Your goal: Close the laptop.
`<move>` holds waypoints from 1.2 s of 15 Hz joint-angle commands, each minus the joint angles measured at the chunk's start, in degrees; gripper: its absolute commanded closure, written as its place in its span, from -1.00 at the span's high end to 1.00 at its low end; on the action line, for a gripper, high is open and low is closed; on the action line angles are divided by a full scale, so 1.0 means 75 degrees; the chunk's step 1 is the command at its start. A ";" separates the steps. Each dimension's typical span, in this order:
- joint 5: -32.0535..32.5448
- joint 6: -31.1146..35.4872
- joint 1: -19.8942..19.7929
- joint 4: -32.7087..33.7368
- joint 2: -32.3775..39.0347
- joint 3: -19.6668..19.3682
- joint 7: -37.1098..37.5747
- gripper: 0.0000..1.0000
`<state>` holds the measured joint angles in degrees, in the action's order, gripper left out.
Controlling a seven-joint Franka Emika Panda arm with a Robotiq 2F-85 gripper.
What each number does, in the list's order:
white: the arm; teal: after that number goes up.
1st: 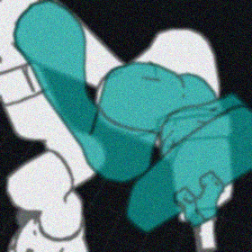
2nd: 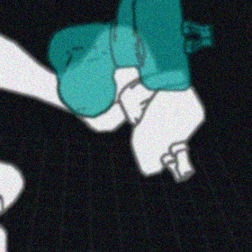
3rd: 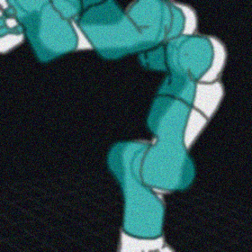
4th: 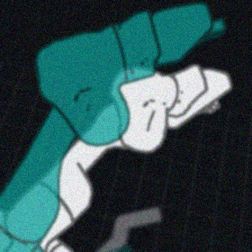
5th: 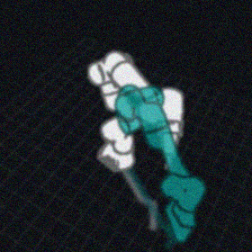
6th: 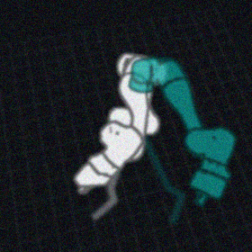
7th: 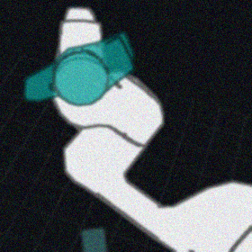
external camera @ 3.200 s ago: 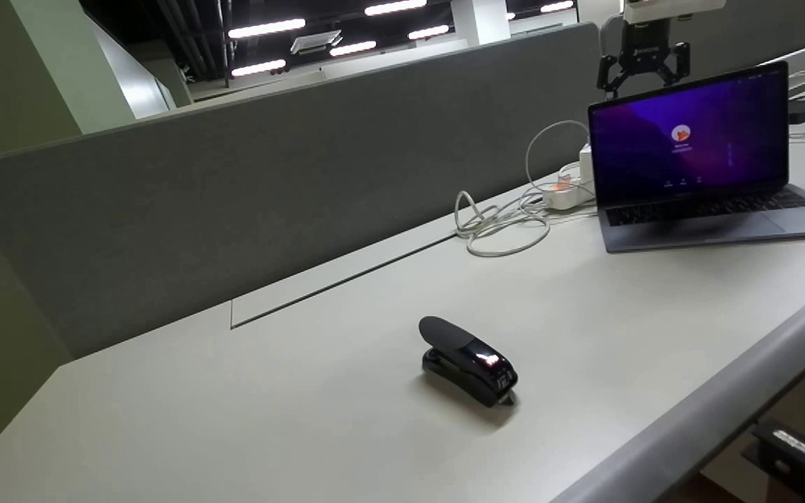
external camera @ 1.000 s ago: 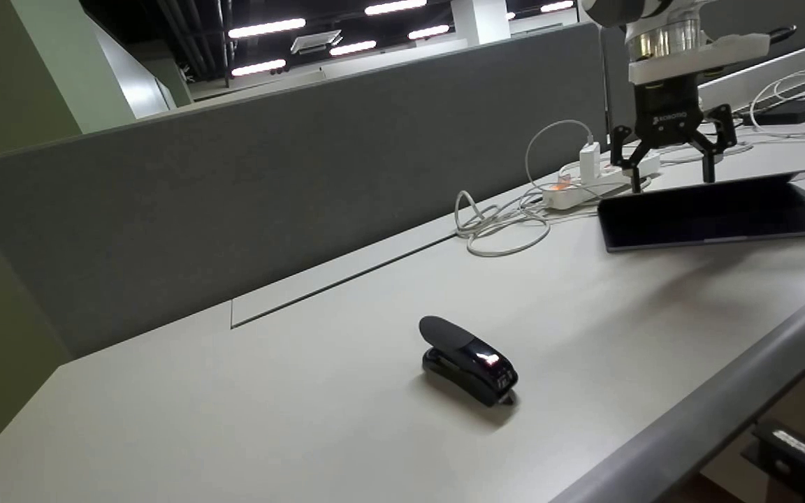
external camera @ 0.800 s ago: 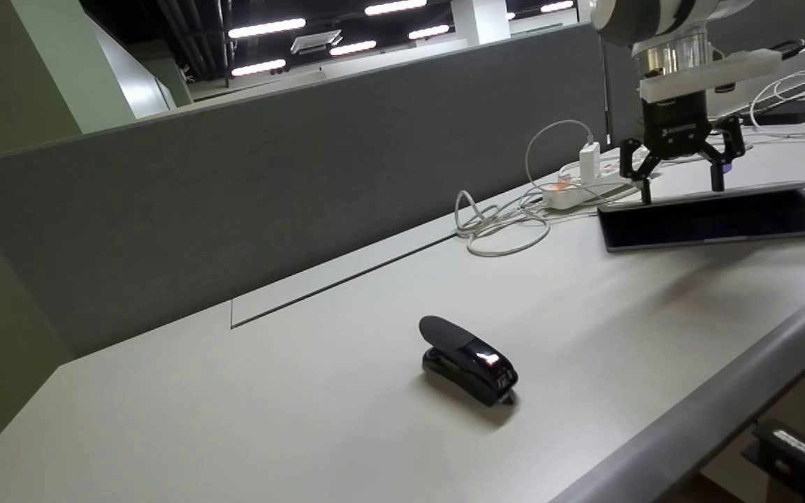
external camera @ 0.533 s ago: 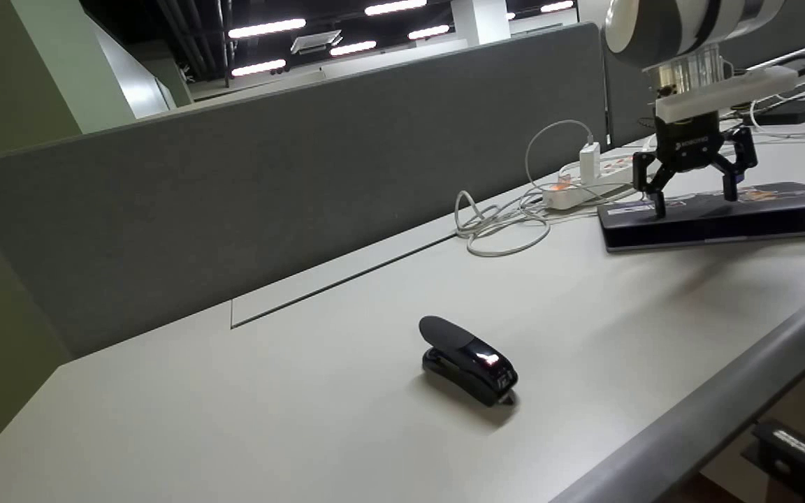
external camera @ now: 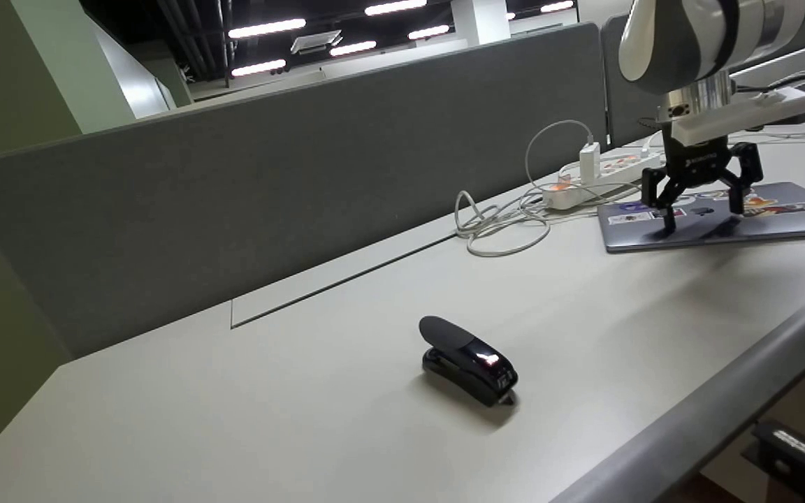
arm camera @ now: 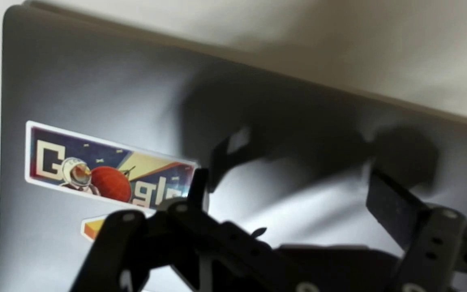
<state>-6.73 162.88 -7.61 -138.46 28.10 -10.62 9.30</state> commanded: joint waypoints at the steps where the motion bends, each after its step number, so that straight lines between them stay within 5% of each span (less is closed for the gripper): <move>1: 0.0051 0.0210 -0.0042 -0.0138 -0.0027 0.0048 -0.0176 1.00; 6: -0.0134 0.0132 -0.0283 -0.0182 -0.0269 0.0262 -0.0448 1.00; 13: -0.0976 -0.0972 -0.0808 -0.0254 -0.1852 0.0780 -0.1019 1.00; 18: -0.1129 -0.1178 -0.0663 -0.0056 -0.2037 0.0607 -0.1166 1.00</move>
<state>-15.04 154.18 -13.17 -138.94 12.83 -5.51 0.63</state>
